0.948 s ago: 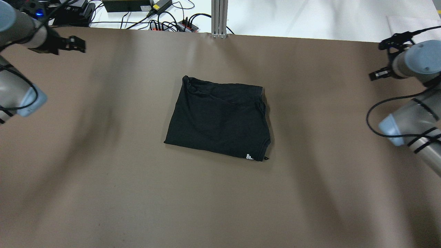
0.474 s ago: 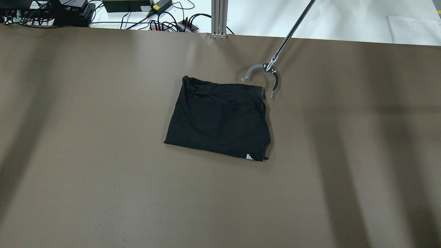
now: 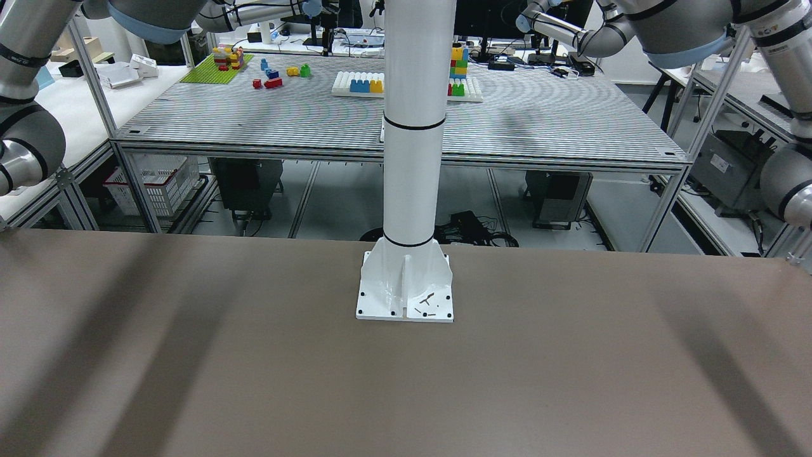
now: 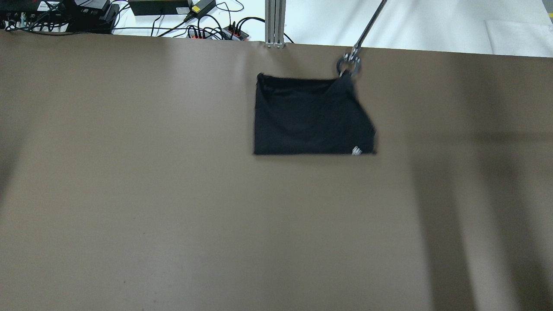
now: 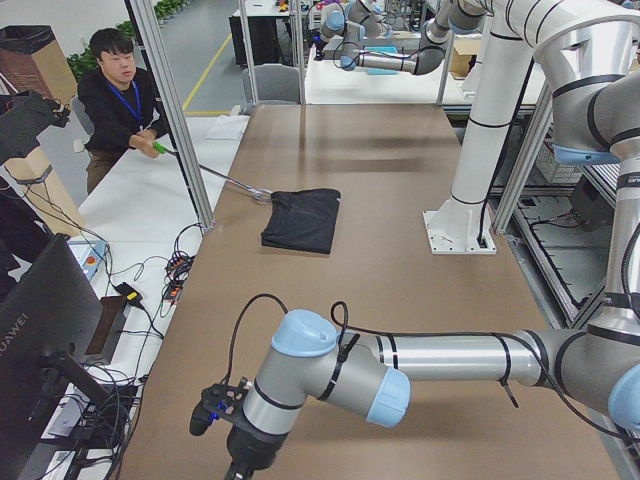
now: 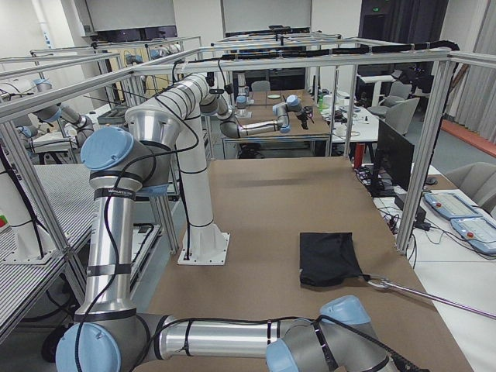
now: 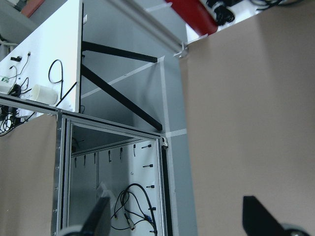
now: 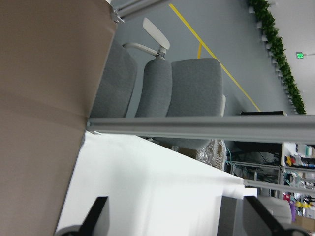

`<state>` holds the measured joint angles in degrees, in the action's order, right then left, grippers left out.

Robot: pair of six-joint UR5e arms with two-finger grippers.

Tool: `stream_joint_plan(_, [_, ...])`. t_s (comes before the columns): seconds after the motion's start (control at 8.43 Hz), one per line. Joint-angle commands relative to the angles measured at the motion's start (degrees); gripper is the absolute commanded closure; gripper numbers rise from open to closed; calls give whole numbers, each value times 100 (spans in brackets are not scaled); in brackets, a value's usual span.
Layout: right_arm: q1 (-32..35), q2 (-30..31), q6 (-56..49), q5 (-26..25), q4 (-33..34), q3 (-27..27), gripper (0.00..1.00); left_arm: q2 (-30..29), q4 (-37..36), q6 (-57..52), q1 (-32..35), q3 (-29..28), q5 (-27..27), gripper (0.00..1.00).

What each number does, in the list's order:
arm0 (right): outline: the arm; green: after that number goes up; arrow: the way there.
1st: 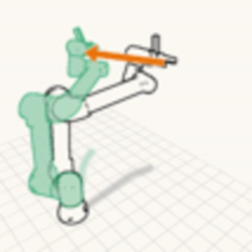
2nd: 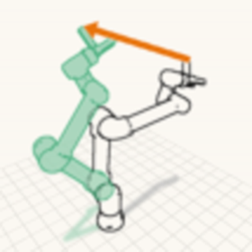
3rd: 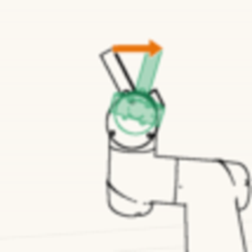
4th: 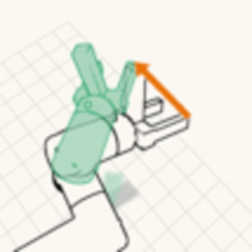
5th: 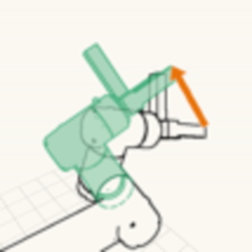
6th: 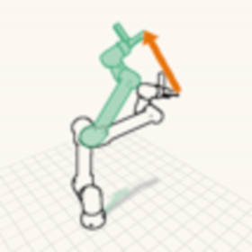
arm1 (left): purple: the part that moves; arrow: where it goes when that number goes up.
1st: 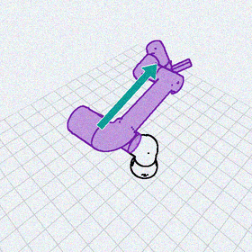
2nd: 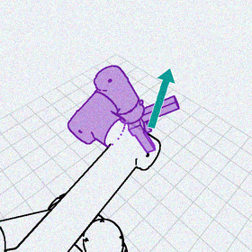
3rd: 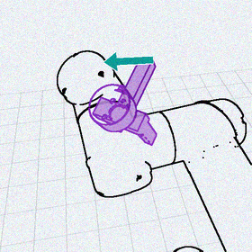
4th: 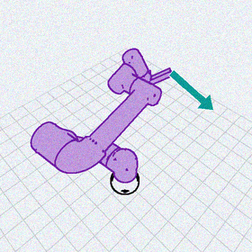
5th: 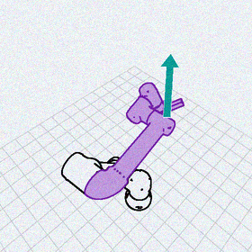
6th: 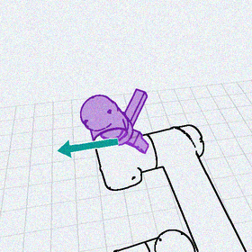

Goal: Fold clothes

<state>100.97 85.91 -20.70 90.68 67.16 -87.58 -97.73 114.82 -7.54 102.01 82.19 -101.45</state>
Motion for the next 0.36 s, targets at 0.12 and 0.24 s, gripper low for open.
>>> stream_joint_plan(0.12, [168, 503, 364, -534, -176, -277, 6, 377, 654, -226, 162, -19, 362, 6])
stream_joint_plan(0.24, [160, 601, 339, -543, -386, -268, 6, 465, 1221, -805, 153, -158, 468, 6])
